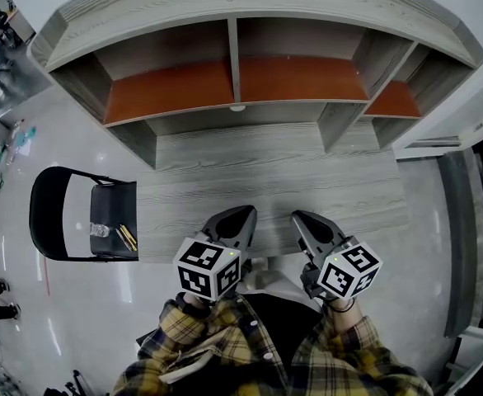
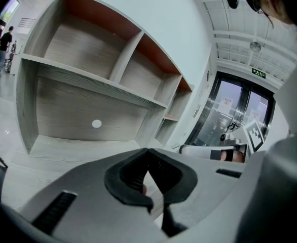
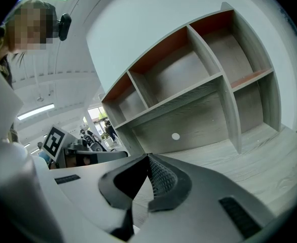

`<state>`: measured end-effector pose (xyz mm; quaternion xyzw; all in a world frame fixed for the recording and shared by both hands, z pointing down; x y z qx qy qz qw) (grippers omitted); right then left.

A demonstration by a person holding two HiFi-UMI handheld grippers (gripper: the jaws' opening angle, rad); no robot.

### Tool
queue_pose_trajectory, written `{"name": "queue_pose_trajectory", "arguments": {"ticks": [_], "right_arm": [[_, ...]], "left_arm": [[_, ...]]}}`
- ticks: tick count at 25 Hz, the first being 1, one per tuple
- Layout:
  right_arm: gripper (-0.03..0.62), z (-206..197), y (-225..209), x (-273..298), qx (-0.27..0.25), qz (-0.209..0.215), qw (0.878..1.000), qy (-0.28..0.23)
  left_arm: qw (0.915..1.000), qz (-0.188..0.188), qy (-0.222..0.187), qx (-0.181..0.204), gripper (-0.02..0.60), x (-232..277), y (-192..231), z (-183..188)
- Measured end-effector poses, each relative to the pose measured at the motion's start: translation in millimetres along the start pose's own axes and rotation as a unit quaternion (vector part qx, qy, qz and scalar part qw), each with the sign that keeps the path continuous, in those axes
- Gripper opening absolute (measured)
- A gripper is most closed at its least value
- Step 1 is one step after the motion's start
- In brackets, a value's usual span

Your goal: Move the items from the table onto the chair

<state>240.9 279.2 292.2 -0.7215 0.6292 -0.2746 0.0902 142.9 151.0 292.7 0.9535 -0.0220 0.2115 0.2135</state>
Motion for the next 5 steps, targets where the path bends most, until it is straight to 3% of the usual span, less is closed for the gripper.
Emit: {"name": "queue_pose_trajectory", "arguments": {"ticks": [5], "right_arm": [[0.017,0.1,-1.7,-0.4,0.002,-0.002,1.0,0.0]], "left_arm": [[1.0,-0.003,0.001,0.001,0.003,3.0,0.4,0.9]]}}
Point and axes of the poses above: the fingertips, and each gripper's own axes: x forward along the fingers, y to its left, z out of its top, the point moved 6 cm from there along -x, backward along the fingers
